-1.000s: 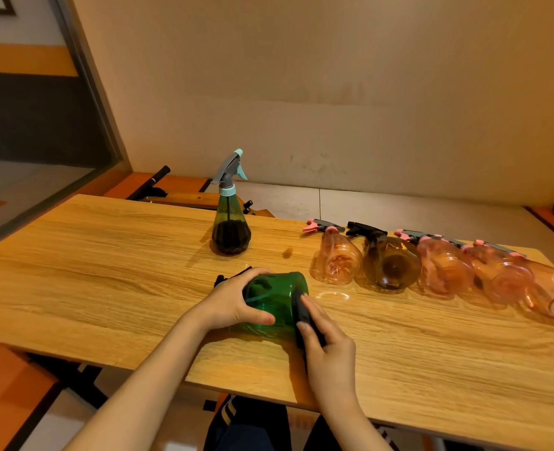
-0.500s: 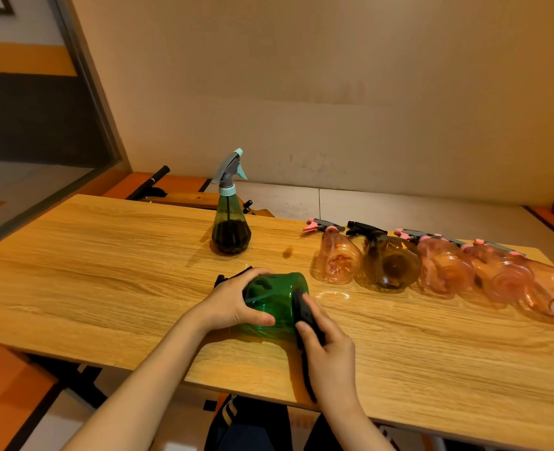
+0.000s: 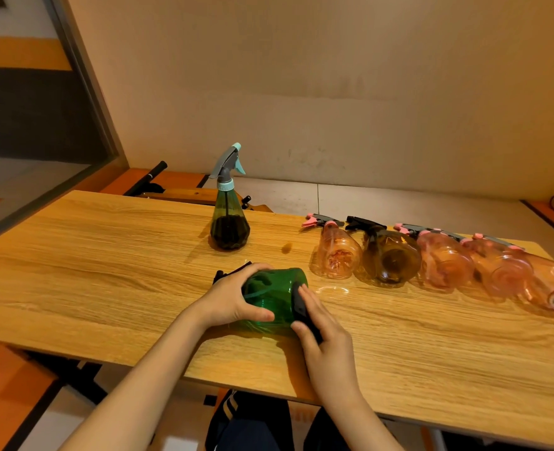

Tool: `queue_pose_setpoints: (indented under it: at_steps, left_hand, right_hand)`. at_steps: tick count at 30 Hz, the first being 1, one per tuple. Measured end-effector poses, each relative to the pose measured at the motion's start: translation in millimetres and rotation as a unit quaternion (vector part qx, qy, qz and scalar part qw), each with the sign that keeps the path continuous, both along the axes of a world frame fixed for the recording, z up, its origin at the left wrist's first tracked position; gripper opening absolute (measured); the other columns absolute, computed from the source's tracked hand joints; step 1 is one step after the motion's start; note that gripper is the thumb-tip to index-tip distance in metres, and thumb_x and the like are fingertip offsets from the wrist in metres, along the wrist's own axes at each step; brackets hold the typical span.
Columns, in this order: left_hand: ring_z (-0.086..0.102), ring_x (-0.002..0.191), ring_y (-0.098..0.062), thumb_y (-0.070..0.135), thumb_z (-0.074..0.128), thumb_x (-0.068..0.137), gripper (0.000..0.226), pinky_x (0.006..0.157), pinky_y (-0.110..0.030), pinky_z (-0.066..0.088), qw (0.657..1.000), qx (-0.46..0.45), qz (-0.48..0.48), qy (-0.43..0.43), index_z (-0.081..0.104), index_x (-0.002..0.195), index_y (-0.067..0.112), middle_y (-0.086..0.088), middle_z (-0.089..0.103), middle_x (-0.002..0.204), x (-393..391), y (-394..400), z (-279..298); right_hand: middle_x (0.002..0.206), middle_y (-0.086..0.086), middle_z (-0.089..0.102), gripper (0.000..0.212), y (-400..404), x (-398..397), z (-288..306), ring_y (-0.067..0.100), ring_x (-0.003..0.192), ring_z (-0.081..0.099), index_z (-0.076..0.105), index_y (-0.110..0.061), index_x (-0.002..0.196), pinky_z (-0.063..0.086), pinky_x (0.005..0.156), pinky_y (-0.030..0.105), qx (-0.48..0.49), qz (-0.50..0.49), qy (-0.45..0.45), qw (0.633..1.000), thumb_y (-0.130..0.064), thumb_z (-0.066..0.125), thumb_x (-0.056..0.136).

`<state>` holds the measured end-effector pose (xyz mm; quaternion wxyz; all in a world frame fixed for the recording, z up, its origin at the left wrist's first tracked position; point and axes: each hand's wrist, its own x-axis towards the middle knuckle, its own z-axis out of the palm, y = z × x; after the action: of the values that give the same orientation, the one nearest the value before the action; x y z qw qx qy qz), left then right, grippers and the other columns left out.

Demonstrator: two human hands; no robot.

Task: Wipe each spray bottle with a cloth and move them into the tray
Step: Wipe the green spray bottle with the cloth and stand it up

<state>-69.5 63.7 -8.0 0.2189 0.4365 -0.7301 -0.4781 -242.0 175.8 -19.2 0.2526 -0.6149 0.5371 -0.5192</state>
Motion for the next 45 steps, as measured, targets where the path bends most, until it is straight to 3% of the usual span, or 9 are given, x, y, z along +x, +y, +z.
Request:
queue_pose_setpoints:
  at_steps: [8,12,16,18,22,27,32,39,45]
  left_hand:
    - [0.057,0.116,-0.012,0.049,0.084,0.05,0.079,0.099,-0.042,0.049,1.0,0.012,-0.004,-0.002,0.046,0.119,0.05,0.006,0.058,0.124,0.3,-1.7,0.1]
    - [0.057,0.116,-0.012,0.049,0.084,0.049,0.08,0.098,-0.042,0.05,1.0,0.009,0.001,-0.002,0.046,0.119,0.049,0.005,0.058,0.124,0.5,-2.0,-0.4]
    - [0.057,0.116,-0.012,0.049,0.084,0.049,0.082,0.098,-0.042,0.05,1.0,0.003,-0.004,-0.005,0.046,0.122,0.048,0.006,0.058,0.125,0.9,-3.0,-2.9]
    - [0.057,0.116,-0.013,0.048,0.085,0.05,0.084,0.098,-0.043,0.049,1.0,0.01,-0.007,-0.007,0.046,0.124,0.045,0.005,0.058,0.125,2.1,-4.7,-2.9]
    - [0.057,0.115,-0.013,0.046,0.085,0.051,0.082,0.098,-0.042,0.05,1.0,0.016,-0.016,-0.008,0.045,0.123,0.047,0.004,0.057,0.125,1.9,-3.3,-1.3]
    - [0.056,0.115,-0.009,0.048,0.082,0.049,0.078,0.098,-0.038,0.05,1.0,0.008,-0.016,-0.003,0.044,0.117,0.05,0.007,0.057,0.124,-0.2,0.6,2.5]
    - [0.055,0.117,-0.011,0.048,0.082,0.048,0.078,0.099,-0.04,0.049,1.0,0.006,-0.013,-0.005,0.044,0.117,0.051,0.007,0.056,0.125,-0.4,-0.3,1.8]
    - [0.056,0.118,-0.013,0.046,0.085,0.051,0.082,0.1,-0.043,0.049,0.999,0.021,-0.036,-0.013,0.044,0.122,0.047,0.005,0.055,0.126,1.2,1.0,3.6]
    - [0.056,0.117,-0.011,0.042,0.085,0.052,0.081,0.1,-0.043,0.048,0.999,0.015,-0.04,0.0,0.046,0.123,0.042,0.004,0.058,0.125,0.4,0.5,4.5]
  right_hand:
    - [0.126,-0.028,0.041,0.055,-27.2,-9.2,5.9,-0.012,0.124,0.034,0.044,-0.038,0.121,0.024,0.096,-0.002,0.029,-0.004,-0.049,0.998,0.005,0.053,0.089]
    - [0.133,-0.022,0.039,0.061,-18.1,-5.1,5.6,-0.025,0.121,0.026,0.044,-0.036,0.126,0.024,0.095,-0.002,-0.006,0.015,0.018,1.0,0.009,0.054,0.087]
    - [0.134,-0.02,0.039,0.067,1.3,-5.3,-9.9,-0.019,0.126,0.024,0.04,-0.035,0.13,0.025,0.093,-0.004,-0.022,0.01,0.043,0.999,0.014,0.053,0.085]
    - [0.13,-0.023,0.041,0.062,-6.2,-5.7,-7.8,-0.008,0.127,0.032,0.048,-0.04,0.121,0.024,0.093,-0.004,0.014,-0.019,-0.005,1.0,0.011,0.053,0.087]
    - [0.126,-0.009,0.052,0.042,-35.1,-5.2,13.8,0.006,0.125,0.044,0.056,-0.017,0.124,0.029,0.09,-0.004,0.069,-0.064,-0.132,0.987,0.006,0.052,0.089]
    - [0.122,-0.026,0.048,0.056,-18.1,11.9,28.4,-0.012,0.122,0.038,0.052,-0.036,0.118,0.029,0.096,0.001,-0.018,-0.02,-0.063,0.998,0.01,0.055,0.086]
    - [0.121,-0.029,0.047,0.061,9.6,3.4,-6.7,-0.014,0.122,0.036,0.051,-0.044,0.113,0.026,0.095,-0.002,0.018,-0.043,-0.044,0.998,0.01,0.055,0.086]
    - [0.126,-0.004,0.056,0.039,-34.8,-10.7,6.6,0.009,0.123,0.047,0.058,-0.013,0.124,0.033,0.092,0.003,0.092,-0.076,-0.119,0.986,0.004,0.053,0.09]
    - [0.117,-0.031,0.048,0.054,8.4,3.3,4.7,-0.018,0.117,0.037,0.054,-0.042,0.111,0.026,0.095,-0.002,0.044,-0.038,-0.058,0.997,0.006,0.056,0.087]
